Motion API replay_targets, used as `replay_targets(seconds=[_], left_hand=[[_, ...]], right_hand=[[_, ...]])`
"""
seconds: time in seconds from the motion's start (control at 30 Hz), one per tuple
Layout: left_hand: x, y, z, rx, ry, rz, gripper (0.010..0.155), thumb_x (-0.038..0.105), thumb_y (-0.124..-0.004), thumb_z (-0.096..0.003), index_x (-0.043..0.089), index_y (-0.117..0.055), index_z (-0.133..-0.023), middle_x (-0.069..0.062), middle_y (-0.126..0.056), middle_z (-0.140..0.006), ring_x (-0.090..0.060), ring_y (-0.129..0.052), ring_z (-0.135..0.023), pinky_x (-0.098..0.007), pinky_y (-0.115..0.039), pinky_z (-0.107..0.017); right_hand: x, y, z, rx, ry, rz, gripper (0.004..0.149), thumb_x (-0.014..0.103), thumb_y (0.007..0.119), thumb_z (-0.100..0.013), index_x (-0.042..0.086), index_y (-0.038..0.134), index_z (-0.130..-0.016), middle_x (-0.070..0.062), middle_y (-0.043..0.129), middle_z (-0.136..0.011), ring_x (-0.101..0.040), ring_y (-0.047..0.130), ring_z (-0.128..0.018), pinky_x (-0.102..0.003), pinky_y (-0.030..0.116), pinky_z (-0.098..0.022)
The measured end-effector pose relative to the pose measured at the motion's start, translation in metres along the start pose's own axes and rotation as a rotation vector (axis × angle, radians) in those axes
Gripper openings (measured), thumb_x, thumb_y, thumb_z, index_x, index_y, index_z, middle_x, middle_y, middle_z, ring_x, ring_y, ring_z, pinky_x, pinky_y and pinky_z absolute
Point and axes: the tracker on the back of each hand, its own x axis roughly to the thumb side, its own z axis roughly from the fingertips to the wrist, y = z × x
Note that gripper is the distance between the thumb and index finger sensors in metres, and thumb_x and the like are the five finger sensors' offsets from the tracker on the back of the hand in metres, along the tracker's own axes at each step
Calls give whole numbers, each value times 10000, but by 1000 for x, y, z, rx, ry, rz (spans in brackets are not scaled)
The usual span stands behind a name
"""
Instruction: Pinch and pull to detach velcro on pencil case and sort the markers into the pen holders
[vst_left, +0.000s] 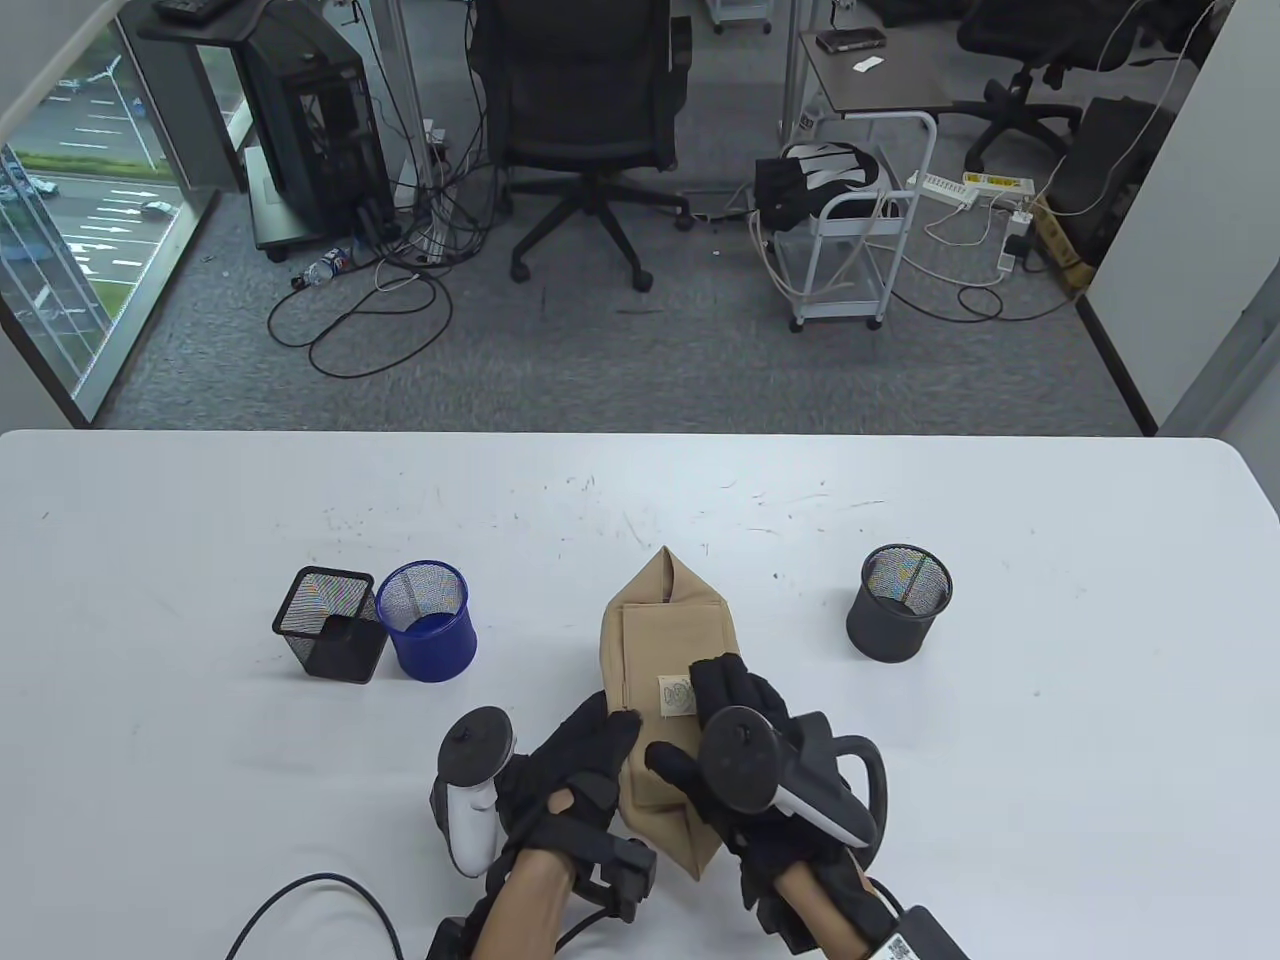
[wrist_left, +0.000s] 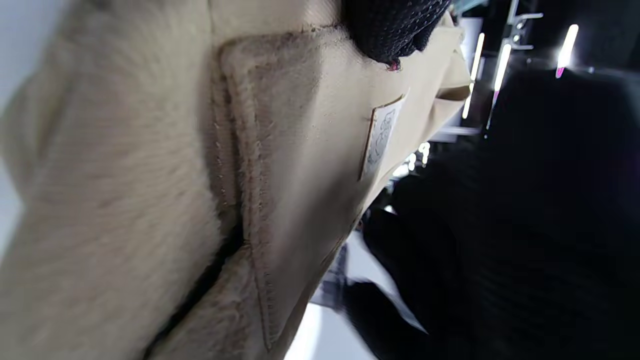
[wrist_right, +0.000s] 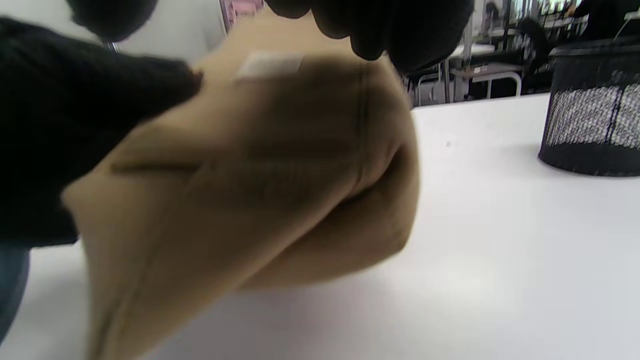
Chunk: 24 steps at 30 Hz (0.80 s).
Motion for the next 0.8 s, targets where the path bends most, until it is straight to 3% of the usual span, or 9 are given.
replay_targets(seconds=[0.2, 0.3, 0.43, 0.53, 0.73, 0.8], left_hand=[[-10, 6, -7, -72, 17, 144, 523, 347, -721, -556, 216, -678, -1061, -157, -827, -1039, -417, -957, -821, -511, -903, -534], [-10, 7, -8, -57, 7, 122, 521, 346, -716, -562, 225, -672, -1067, -147, -830, -1042, -405, -964, -820, -498, -911, -533], [-7, 5, -7, -41, -25, 76, 517, 344, -719, -560, 239, -675, -1065, -125, -846, -1037, -382, -987, -802, -468, -932, -525], [-7, 6, -5, -3, -25, 41, 513, 349, -726, -554, 257, -689, -1057, -108, -860, -1026, -367, -1001, -788, -449, -948, -512], [-4, -1, -5, -45, -31, 30, 508, 354, -725, -560, 268, -693, -1060, -99, -865, -1027, -353, -1015, -782, -435, -960, -504], [-7, 2, -4, 6, -2, 49, 511, 353, -717, -562, 252, -686, -1063, -101, -880, -1016, -343, -1041, -760, -417, -982, -488]], right_hand=[[14, 6, -18, 35, 67, 33, 1030, 717, 742, -380, 39, 472, -1107, -305, 524, -1141, -530, 655, -987, -575, 748, -579], [16, 4, -25, 100, 75, -25, 1017, 650, 820, -404, 23, 441, -1109, -331, 483, -1136, -551, 618, -984, -595, 739, -581], [13, 3, -32, 133, 127, -93, 800, 434, 800, -524, 28, 426, -1103, -345, 497, -1111, -550, 648, -949, -571, 787, -546], [6, -5, -32, 85, 128, -125, 583, 264, 723, -552, 60, 544, -1067, -306, 684, -1026, -479, 838, -826, -481, 888, -445], [-33, -21, -22, 60, 77, -391, 518, 220, 738, -537, 42, 648, -1015, -283, 823, -925, -449, 946, -701, -475, 911, -365], [-47, -28, -13, -60, 117, -423, 501, 210, 727, -536, 29, 656, -998, -271, 857, -888, -419, 993, -658, -440, 939, -342]])
